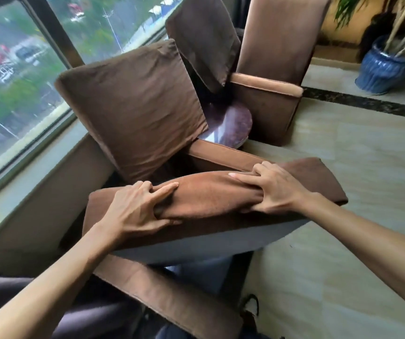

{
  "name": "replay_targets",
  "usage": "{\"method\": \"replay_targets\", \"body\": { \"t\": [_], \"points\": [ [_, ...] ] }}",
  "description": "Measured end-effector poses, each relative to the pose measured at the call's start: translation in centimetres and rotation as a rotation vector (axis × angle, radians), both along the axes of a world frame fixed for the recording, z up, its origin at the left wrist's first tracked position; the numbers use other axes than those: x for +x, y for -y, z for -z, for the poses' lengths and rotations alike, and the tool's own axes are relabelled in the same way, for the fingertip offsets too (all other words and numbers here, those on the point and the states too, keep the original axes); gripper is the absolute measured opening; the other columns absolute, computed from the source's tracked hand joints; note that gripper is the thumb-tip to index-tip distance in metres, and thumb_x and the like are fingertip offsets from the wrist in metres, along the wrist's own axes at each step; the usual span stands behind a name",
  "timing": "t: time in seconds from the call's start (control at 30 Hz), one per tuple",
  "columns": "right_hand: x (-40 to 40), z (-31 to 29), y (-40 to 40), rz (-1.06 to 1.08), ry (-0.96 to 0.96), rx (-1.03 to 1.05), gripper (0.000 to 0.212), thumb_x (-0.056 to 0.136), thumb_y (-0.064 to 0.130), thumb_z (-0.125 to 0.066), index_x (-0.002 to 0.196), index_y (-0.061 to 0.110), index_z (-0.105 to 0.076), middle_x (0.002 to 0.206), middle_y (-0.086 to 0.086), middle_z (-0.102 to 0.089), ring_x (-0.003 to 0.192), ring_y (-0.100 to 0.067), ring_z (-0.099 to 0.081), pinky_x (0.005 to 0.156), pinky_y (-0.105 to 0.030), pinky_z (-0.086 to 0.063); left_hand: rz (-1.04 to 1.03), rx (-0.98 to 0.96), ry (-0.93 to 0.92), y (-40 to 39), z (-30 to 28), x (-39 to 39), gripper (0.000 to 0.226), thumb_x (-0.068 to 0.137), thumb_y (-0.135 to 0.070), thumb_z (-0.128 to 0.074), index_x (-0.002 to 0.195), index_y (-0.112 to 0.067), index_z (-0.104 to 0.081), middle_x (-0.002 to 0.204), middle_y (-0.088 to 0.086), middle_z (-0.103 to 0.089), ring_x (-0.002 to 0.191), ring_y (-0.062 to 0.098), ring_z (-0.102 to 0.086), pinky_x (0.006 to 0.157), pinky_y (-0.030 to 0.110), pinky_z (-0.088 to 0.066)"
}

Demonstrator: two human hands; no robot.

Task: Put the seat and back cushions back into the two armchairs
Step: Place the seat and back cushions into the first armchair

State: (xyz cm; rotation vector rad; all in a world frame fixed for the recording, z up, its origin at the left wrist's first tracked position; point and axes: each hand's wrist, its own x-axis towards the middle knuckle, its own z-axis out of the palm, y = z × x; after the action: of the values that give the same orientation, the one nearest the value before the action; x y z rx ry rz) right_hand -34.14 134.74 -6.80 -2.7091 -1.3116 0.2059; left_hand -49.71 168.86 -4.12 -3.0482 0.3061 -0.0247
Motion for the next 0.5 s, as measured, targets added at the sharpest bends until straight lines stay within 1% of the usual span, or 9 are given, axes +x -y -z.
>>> {"method": "replay_targets", "body": {
  "t": [0.1, 0.2, 0.27, 0.33, 0.43, 0.5],
  "points": [
    [3.1, -4.1, -1.2, -0.119, 0.040, 0.010, 0.096, 0.068, 0.085, -0.056, 0.155, 0.052, -0.029, 0.093, -0.002, -0.049, 0.083, -0.021, -0.042, 0.079, -0.043, -0.047, -0.102, 0.012, 0.065, 0.7, -3.3, -0.5, 0.094, 0.070, -0.095, -0.039, 0.147, -0.042, -0.048, 0.076, 0.004, -0.055, 0.067, 0.030, -0.060, 0.054, 0.033, -0.036],
    [4.8, -8.5, -3.1, -0.219, 0.058, -0.018, 0.094, 0.069, 0.085, -0.055, 0.154, 0.059, -0.023, 0.094, -0.001, -0.047, 0.086, -0.022, -0.043, 0.082, -0.047, -0.047, -0.202, -0.002, 0.126, 1.2, -5.8, -2.1, 0.095, 0.068, -0.096, -0.037, 0.145, -0.043, -0.050, 0.076, 0.003, -0.055, 0.068, 0.031, -0.062, 0.053, 0.030, -0.030],
    [5.4, -10.7, -3.7, -0.257, 0.059, -0.023, 0.094, 0.069, 0.086, -0.055, 0.153, 0.063, -0.021, 0.096, 0.001, -0.046, 0.090, -0.021, -0.042, 0.085, -0.044, -0.046, -0.246, -0.001, 0.157, 1.2, -7.0, -2.9, 0.095, 0.068, -0.098, -0.036, 0.146, -0.045, -0.048, 0.077, 0.004, -0.057, 0.070, 0.030, -0.064, 0.054, 0.031, -0.032],
    [5.7, -12.5, -4.4, -0.307, 0.049, -0.021, 0.095, 0.068, 0.087, -0.057, 0.153, 0.063, -0.021, 0.097, 0.002, -0.046, 0.093, -0.021, -0.043, 0.086, -0.043, -0.046, -0.311, -0.019, 0.177, 1.6, -7.9, -3.7, 0.096, 0.067, -0.099, -0.036, 0.147, -0.047, -0.045, 0.079, 0.003, -0.058, 0.073, 0.030, -0.065, 0.055, 0.031, -0.035],
    [6.3, -14.0, -6.2, -0.403, 0.055, -0.046, 0.095, 0.068, 0.088, -0.057, 0.152, 0.065, -0.021, 0.097, 0.003, -0.045, 0.094, -0.020, -0.043, 0.087, -0.044, -0.046, -0.433, -0.032, 0.140, 2.2, -8.2, -5.3, 0.098, 0.064, -0.101, -0.034, 0.148, -0.051, -0.039, 0.086, 0.002, -0.059, 0.083, 0.029, -0.066, 0.060, 0.033, -0.037],
    [6.9, -14.1, -7.5, -0.444, 0.051, -0.076, 0.096, 0.067, 0.088, -0.057, 0.153, 0.062, -0.024, 0.097, 0.003, -0.043, 0.095, -0.018, -0.041, 0.089, -0.041, -0.045, -0.514, -0.051, 0.128, 2.5, -8.1, -5.9, 0.100, 0.060, -0.103, -0.032, 0.148, -0.054, -0.037, 0.089, 0.001, -0.060, 0.088, 0.028, -0.067, 0.064, 0.035, -0.042]
  ]
}}
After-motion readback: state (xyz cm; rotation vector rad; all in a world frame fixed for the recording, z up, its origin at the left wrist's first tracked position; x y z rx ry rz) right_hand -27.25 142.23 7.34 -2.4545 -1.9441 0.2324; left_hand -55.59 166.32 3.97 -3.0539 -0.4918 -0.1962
